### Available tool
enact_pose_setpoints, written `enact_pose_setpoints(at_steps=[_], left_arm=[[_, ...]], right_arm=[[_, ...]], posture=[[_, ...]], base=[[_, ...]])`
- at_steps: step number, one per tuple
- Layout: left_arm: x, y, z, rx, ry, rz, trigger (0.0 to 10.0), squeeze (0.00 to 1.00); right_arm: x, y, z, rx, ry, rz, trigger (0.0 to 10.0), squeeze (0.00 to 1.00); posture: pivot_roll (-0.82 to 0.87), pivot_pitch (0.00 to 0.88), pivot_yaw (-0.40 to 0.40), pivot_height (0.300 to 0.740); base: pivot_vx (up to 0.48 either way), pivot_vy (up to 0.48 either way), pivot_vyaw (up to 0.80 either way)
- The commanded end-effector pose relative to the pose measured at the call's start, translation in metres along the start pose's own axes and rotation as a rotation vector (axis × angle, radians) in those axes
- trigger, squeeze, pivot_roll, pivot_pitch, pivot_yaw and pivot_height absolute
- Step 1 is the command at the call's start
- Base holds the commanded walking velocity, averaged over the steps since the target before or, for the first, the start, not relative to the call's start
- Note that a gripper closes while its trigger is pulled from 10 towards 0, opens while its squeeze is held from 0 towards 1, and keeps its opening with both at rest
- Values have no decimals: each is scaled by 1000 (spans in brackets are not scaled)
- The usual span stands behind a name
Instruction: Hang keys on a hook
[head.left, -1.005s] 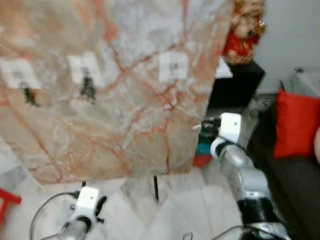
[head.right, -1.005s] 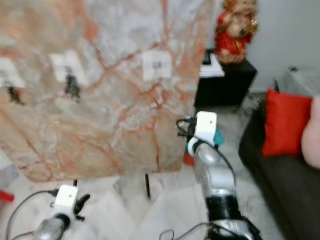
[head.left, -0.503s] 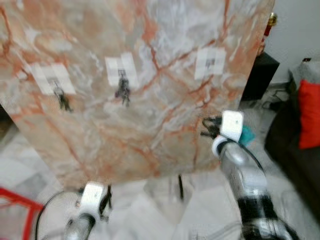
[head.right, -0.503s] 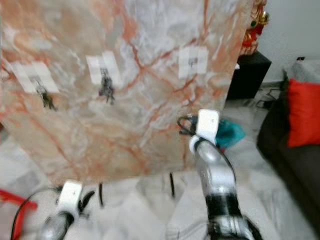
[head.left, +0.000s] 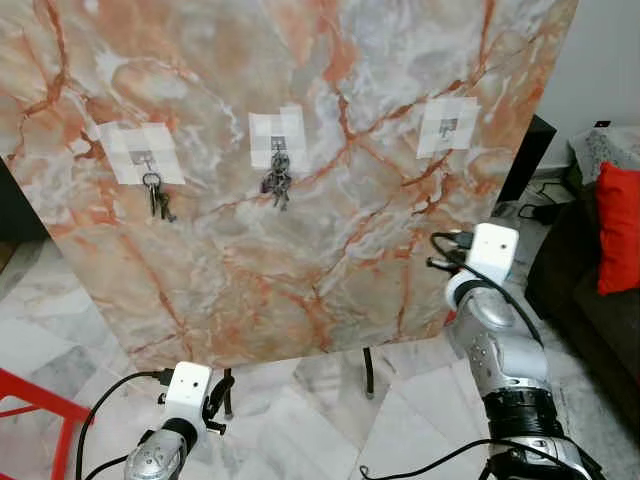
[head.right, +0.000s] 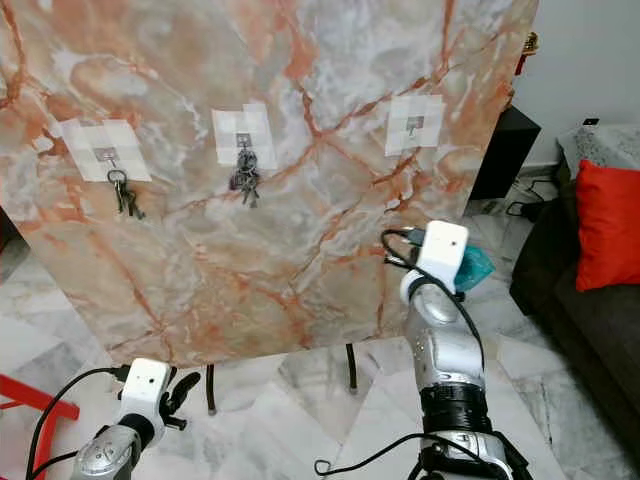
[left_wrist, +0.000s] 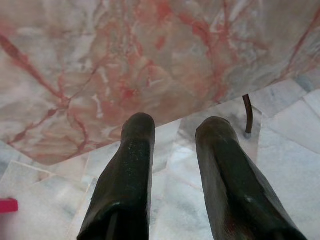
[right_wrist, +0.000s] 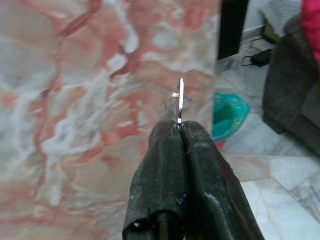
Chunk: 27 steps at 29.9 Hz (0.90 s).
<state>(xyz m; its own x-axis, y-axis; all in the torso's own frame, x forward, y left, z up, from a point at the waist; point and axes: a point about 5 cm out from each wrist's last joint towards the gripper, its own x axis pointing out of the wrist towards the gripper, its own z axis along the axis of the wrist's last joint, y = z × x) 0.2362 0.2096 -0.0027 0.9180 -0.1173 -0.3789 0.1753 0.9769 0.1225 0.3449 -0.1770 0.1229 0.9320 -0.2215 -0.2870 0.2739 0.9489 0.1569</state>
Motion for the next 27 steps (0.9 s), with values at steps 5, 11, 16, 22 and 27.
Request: enact_pose_setpoints(at_steps=[5, 11, 16, 22, 27], left_arm=[[1, -7, 1, -14, -7, -32, 10000, 0], [1, -9, 3, -9, -14, -46, 10000, 0], [1, -8, 4, -2, -16, -45, 10000, 0], [1, -6, 4, 5, -13, -42, 10000, 0], [1, -6, 5, 7, -15, -43, 10000, 0]], right_arm=[[1, -4, 5, 16, -25, -34, 10000, 0], [1, -2, 3, 20, -26, -39, 10000, 0], [2, 0, 6, 20, -36, -37, 10000, 0], [2, 1, 8, -2, -45, -22, 10000, 0], [3, 0, 8, -7, -49, -19, 10000, 0]], posture=[[17, 0, -38, 740], [20, 0, -38, 740], [18, 0, -38, 740], [16, 0, -35, 740], [18, 0, -34, 740]], base=[[0, 0, 0], [0, 0, 0], [0, 0, 0], [214, 0, 0], [307, 0, 0]])
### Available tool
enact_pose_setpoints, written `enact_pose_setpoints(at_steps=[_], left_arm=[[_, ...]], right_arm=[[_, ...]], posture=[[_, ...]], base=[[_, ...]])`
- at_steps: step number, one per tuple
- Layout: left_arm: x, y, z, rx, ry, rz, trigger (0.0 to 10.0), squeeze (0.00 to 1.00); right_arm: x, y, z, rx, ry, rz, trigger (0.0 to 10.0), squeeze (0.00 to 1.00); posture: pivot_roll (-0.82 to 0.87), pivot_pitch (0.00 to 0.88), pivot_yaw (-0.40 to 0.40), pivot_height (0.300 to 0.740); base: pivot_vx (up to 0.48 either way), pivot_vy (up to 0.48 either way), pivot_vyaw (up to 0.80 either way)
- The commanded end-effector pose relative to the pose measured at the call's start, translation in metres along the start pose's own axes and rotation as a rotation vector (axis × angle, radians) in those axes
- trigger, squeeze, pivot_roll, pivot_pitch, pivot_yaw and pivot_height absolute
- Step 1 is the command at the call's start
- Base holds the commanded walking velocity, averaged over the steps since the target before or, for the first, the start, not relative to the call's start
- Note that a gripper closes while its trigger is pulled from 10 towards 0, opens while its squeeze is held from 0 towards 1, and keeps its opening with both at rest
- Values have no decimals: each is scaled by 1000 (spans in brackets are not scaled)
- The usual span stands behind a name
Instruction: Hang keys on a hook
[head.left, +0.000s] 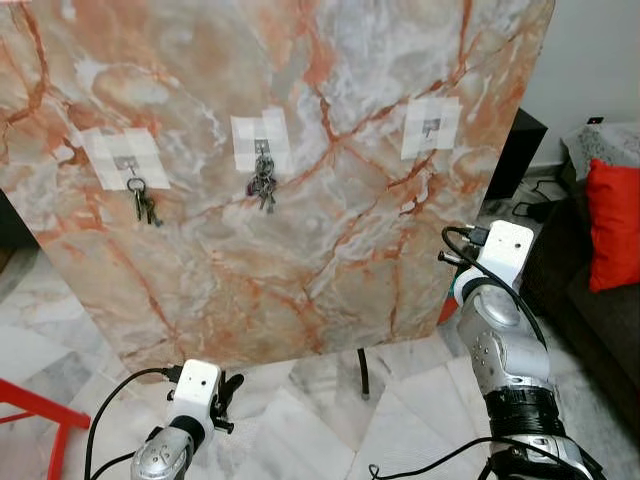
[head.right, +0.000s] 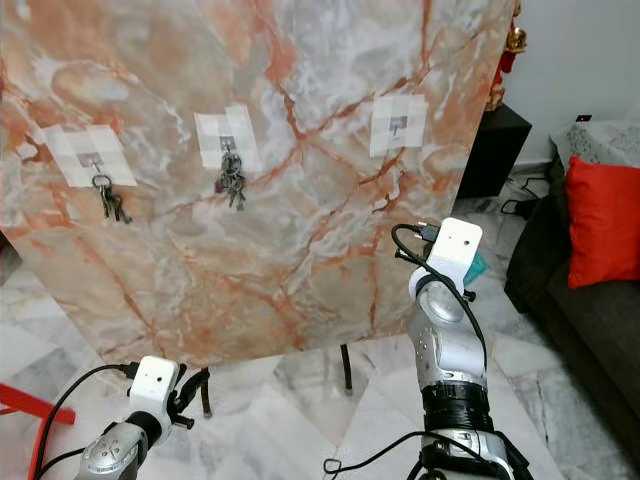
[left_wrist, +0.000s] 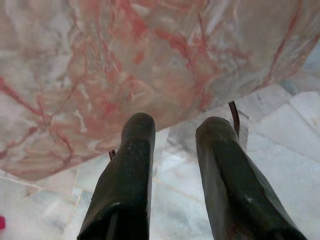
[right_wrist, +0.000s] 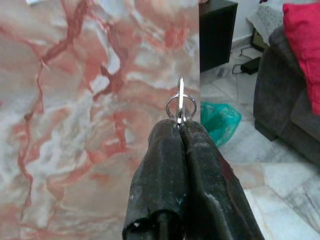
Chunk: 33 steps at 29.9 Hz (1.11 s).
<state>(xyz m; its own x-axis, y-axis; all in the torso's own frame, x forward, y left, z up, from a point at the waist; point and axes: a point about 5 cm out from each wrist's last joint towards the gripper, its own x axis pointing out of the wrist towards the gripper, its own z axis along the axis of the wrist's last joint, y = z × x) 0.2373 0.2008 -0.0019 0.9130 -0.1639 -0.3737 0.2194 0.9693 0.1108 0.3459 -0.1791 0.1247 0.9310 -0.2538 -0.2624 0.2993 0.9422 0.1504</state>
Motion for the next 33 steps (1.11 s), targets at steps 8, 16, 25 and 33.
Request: enact_pose_setpoints(at_steps=[8, 16, 25, 33], left_arm=[[0, 4, 3, 4, -4, 7, 10000, 0], [0, 3, 4, 3, -6, 3, 10000, 0], [-2, 0, 3, -14, -21, -16, 10000, 0], [-4, 0, 3, -14, -20, -22, 10000, 0]], right_arm=[[3, 3, 10, -61, -31, 34, 10000, 0], [2, 5, 8, -66, -34, 45, 10000, 0], [-2, 3, 9, -63, -69, 24, 10000, 0], [-14, 4, 5, -206, -92, 24, 10000, 0]], posture=[[18, 0, -32, 740], [18, 0, -30, 740], [19, 0, -31, 740], [18, 0, -28, 740]], base=[[331, 0, 0], [338, 0, 152], [100, 0, 0], [0, 0, 0]])
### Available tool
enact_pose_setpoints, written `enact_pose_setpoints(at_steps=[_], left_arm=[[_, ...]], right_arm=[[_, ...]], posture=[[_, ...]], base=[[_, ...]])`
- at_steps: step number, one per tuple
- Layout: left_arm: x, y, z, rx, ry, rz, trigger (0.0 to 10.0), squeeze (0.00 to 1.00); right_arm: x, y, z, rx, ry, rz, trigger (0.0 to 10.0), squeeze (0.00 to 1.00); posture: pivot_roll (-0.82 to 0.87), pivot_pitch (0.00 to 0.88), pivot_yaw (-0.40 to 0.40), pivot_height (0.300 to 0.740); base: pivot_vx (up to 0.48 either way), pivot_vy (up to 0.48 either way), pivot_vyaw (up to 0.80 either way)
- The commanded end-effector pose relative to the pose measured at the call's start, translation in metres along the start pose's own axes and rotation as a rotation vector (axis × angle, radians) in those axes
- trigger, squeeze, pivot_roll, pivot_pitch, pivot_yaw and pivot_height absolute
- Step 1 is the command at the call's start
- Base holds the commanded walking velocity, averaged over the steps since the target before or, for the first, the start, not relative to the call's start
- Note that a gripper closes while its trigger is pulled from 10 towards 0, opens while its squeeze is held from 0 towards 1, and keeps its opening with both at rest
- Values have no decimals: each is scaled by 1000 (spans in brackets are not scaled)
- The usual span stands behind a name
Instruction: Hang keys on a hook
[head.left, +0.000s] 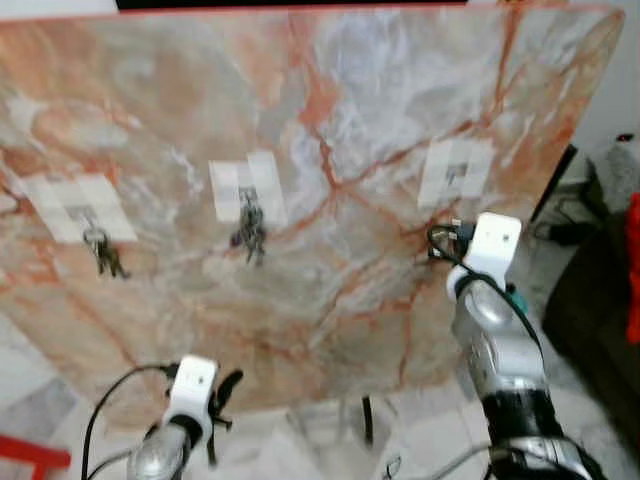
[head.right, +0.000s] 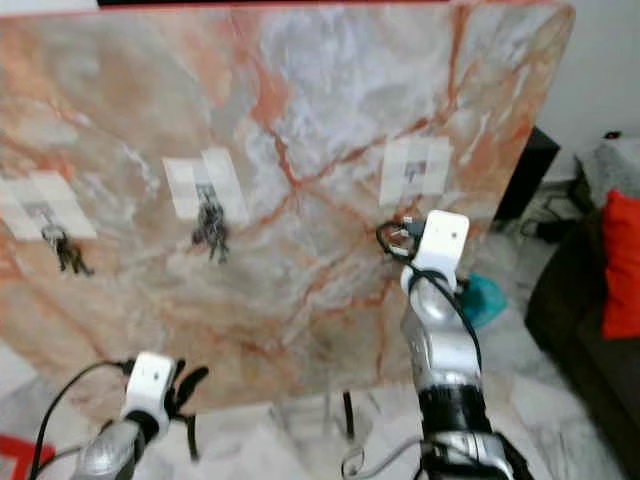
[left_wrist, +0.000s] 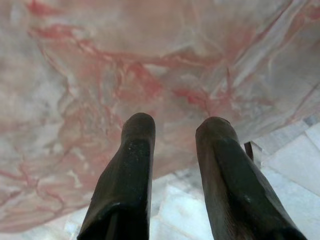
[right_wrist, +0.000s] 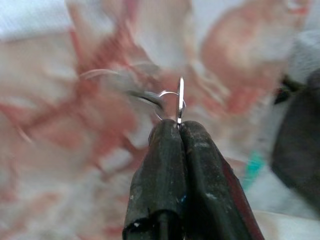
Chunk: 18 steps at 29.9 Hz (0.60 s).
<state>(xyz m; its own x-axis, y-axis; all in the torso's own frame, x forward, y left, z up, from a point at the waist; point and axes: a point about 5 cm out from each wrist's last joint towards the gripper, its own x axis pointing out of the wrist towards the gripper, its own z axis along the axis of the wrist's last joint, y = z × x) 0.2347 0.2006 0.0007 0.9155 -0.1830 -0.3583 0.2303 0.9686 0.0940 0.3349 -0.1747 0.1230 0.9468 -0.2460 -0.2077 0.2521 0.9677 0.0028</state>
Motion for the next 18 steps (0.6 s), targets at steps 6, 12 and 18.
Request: enact_pose_setpoints(at_steps=[6, 12, 18], left_arm=[[-1, 2, 1, 3, 1, -9, 10000, 0], [-1, 3, 2, 8, 1, -11, 10000, 0], [-1, 5, 3, 16, 0, -16, 10000, 0]], right_arm=[[-1, 5, 14, -277, -80, 35, 10000, 0], [0, 11, 25, -288, -106, 25, 10000, 0], [0, 21, 34, -241, -132, 30, 10000, 0]], posture=[[21, 0, -23, 740], [23, 0, -20, 740], [34, 0, -13, 740]], base=[[0, 0, 0], [0, 0, 0], [0, 0, 0]])
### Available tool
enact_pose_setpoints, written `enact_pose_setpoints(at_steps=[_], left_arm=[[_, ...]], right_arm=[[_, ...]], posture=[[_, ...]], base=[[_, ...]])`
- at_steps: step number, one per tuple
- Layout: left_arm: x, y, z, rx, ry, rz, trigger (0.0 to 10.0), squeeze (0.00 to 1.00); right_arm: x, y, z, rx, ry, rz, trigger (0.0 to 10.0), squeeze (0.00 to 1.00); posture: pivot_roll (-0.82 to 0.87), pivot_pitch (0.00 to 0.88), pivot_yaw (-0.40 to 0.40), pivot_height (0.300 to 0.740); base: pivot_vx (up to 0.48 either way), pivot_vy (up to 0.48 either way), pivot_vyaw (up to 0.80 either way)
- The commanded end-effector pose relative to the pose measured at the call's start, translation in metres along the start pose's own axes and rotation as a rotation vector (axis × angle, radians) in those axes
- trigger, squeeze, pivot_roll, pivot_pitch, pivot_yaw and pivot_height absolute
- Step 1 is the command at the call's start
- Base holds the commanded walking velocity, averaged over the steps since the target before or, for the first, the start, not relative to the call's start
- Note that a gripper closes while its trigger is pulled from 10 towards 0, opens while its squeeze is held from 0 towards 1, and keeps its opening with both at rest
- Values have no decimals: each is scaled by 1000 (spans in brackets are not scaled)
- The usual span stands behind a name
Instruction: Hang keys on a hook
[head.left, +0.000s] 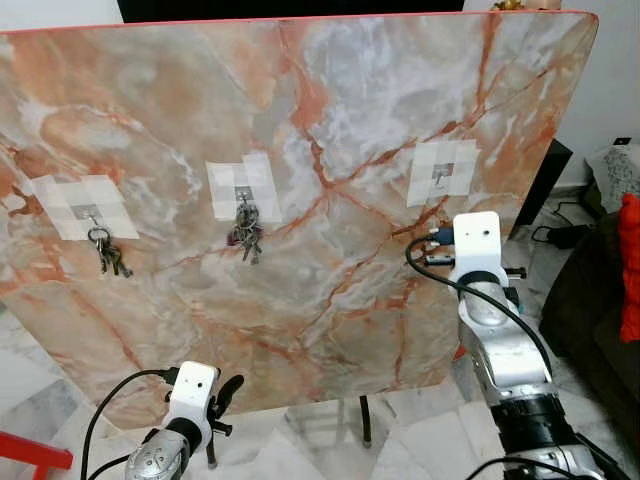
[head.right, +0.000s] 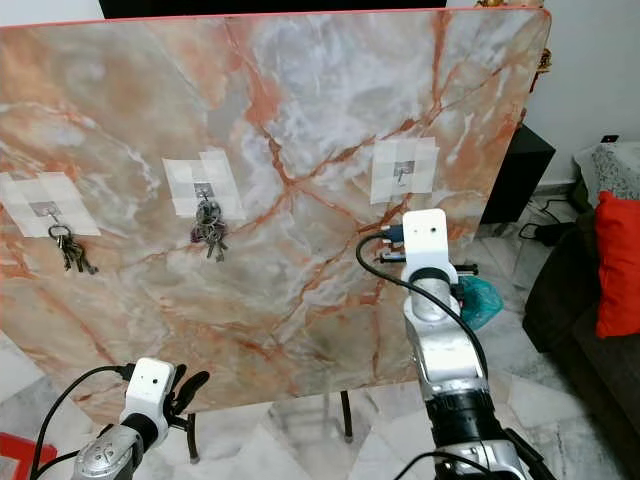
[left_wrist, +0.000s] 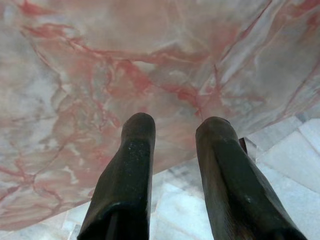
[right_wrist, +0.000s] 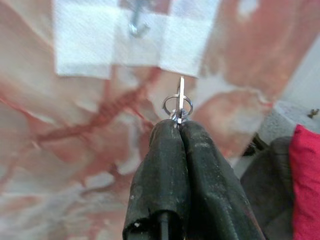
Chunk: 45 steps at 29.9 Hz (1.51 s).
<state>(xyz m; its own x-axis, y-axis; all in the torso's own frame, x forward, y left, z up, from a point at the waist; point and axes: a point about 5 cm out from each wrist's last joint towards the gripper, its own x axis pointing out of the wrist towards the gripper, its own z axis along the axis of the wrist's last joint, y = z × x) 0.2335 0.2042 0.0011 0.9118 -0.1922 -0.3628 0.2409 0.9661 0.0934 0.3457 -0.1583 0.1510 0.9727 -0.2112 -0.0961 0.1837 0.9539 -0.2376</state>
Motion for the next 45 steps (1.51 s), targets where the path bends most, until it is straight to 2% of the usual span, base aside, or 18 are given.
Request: enact_pose_setpoints(at_steps=[1, 6, 14, 32, 45], left_arm=[[1, 3, 4, 15, -4, -5, 10000, 0], [1, 5, 6, 22, -6, -6, 10000, 0], [2, 5, 7, 26, -9, -10, 10000, 0], [1, 5, 6, 25, -5, -8, 10000, 0], [2, 4, 7, 25, -5, -16, 10000, 0]], right_arm=[[0, 5, 7, 10, -20, 11, 10000, 0], [-5, 21, 14, -14, -46, 59, 10000, 0], [-8, 28, 20, 4, -59, 55, 10000, 0], [-8, 23, 25, 21, -76, -28, 10000, 0], [5, -1, 30, 10, -89, -103, 10000, 0]], posture=[[34, 0, -13, 740], [36, 0, -10, 740], [36, 0, -9, 740], [39, 0, -12, 740], [34, 0, -8, 740]], base=[[0, 0, 0], [0, 0, 0], [0, 0, 0], [0, 0, 0], [0, 0, 0]])
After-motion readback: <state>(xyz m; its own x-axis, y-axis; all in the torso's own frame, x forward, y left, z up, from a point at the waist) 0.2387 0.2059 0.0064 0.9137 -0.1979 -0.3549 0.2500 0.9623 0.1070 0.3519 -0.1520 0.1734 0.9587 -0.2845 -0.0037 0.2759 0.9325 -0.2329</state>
